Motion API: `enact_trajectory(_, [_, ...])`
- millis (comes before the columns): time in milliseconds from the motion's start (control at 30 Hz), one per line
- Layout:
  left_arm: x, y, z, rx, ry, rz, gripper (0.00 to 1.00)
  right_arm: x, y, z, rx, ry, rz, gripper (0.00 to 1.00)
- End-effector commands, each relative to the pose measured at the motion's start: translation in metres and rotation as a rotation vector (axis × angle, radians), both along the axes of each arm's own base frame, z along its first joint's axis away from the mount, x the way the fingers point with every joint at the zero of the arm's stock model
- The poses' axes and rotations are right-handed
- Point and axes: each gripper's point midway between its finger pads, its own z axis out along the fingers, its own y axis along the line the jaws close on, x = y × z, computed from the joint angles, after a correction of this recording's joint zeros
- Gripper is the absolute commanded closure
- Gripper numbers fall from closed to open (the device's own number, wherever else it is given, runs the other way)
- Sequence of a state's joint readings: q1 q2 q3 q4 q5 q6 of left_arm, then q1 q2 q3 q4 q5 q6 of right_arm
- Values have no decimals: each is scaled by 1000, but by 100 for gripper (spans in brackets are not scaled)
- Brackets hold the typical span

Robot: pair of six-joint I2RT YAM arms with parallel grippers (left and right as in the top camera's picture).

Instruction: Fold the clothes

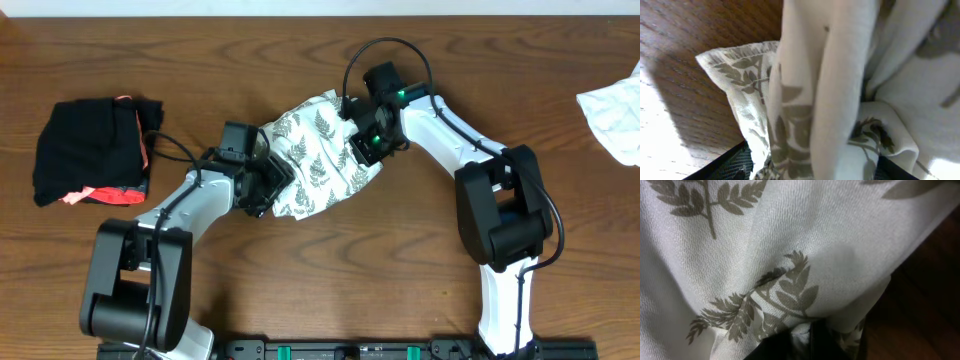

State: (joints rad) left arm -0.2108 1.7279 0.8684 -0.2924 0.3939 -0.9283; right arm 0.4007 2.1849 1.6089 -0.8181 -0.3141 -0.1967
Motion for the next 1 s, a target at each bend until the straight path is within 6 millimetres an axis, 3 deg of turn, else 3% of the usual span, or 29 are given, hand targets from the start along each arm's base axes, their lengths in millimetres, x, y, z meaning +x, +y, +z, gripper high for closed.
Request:
enact_trajectory(0, [-27,-1,-48,-4,128,-14,35,-10,8,-11,0,31,39,84])
enact_trajectory(233, [4,-34,-23,-192,-72,-168,34,-11,7,-12,-3,37,39,83])
enact_trajectory(567, [-15,-29,-27,-169,-7,-207,34,-12,7,-12,-4,39,39,83])
enact_trajectory(733, [-11,-11,-5,-152,-38,-173,34,-11,6,-12,-3,37,37,83])
enact_trajectory(967, [-16,46,25,51,-60,-41,30,-10,5,-12,-11,34,35,83])
